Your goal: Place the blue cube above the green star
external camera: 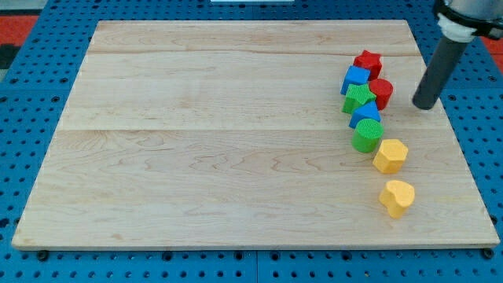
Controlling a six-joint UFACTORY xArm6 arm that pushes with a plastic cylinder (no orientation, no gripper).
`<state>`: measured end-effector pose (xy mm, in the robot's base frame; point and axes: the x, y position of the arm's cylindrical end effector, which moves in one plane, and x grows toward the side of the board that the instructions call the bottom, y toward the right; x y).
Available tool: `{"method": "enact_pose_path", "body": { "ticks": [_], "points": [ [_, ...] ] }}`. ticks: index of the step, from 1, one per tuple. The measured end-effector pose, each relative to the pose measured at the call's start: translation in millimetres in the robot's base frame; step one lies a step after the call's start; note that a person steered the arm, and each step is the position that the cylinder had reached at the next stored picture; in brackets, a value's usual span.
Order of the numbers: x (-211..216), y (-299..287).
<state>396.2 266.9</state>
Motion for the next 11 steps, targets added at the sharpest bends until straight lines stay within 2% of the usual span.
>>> {"method": "enact_pose_path", "body": {
  "ticks": [1,2,3,4,5,6,7,8,9,11],
  "points": [
    [-16.1,-23.0],
    [-20.1,-60.0],
    [-20.1,-72.7],
    [-26.7,-22.0],
    [-55.5,24.1],
    [-100.6,31.5],
    [-129.1,-10.7],
    [-117.6,-71.9],
    [-83.7,-106.7],
    [-57.4,-136.4]
  ]
}}
